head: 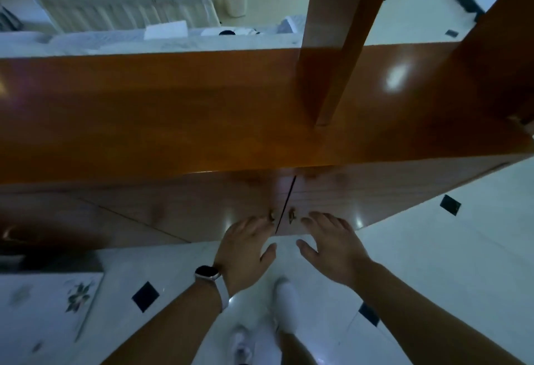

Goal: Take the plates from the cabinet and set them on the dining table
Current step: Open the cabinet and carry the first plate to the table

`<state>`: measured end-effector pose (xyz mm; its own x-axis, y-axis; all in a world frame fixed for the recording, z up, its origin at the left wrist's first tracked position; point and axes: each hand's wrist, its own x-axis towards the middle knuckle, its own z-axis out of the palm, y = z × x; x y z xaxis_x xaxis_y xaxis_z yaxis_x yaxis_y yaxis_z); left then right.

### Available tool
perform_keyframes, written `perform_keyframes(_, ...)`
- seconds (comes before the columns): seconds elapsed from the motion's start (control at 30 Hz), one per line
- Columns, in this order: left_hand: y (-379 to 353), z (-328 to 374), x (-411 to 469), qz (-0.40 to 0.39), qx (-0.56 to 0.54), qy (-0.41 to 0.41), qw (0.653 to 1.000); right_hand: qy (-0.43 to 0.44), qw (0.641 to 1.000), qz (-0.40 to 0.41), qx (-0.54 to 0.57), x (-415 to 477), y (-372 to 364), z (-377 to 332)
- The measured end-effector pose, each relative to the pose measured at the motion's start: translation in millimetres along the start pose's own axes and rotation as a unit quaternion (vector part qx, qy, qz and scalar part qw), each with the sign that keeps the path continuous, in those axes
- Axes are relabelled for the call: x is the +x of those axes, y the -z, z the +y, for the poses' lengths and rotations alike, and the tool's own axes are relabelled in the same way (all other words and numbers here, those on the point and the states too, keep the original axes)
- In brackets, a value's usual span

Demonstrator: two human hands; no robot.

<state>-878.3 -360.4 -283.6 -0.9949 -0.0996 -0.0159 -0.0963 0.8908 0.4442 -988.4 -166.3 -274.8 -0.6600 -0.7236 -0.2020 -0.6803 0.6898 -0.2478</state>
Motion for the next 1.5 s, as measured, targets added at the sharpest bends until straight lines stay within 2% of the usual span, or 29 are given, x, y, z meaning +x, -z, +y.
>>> perform_keyframes(0.1,-36.0,-13.4,21.2,0.005,-0.055,0.085,0.995,-0.033,0.998,-0.035,0.036,23.8,-31.1,22.3)
perform_keyframes(0.2,-68.7,-27.6,38.0,-0.012,-0.121,0.188,0.975,-0.108,0.982,-0.072,0.133,44.3,-61.8,37.2)
perform_keyframes(0.33,-104.7,-39.7,56.3,-0.046,-0.236,0.307,0.921,-0.211,0.936,-0.104,0.261,69.8,-92.4,46.8)
perform_keyframes(0.47,-129.5,-44.6,69.7,-0.082,-0.289,0.362,0.882,-0.251,0.909,-0.108,0.316,88.2,-116.7,49.0)
perform_keyframes(0.6,-145.3,-40.1,78.8,-0.096,-0.263,0.365,0.888,-0.260,0.894,-0.096,0.351,95.2,-134.6,47.6)
perform_keyframes(0.83,-155.8,-31.2,82.0,-0.007,-0.248,0.365,0.897,-0.262,0.861,-0.041,0.433,92.6,-151.5,54.5)
perform_keyframes(0.97,-162.5,-32.8,77.9,0.025,-0.269,0.370,0.889,-0.253,0.862,-0.013,0.439,92.3,-160.2,53.5)
perform_keyframes(1.2,-176.1,-27.1,51.6,0.053,-0.248,0.355,0.900,-0.240,0.864,0.017,0.442,65.5,-175.4,46.9)
perform_keyframes(1.5,-186.4,-16.9,1.6,0.045,-0.236,0.348,0.906,-0.210,0.891,-0.014,0.402,11.0,-182.3,53.8)
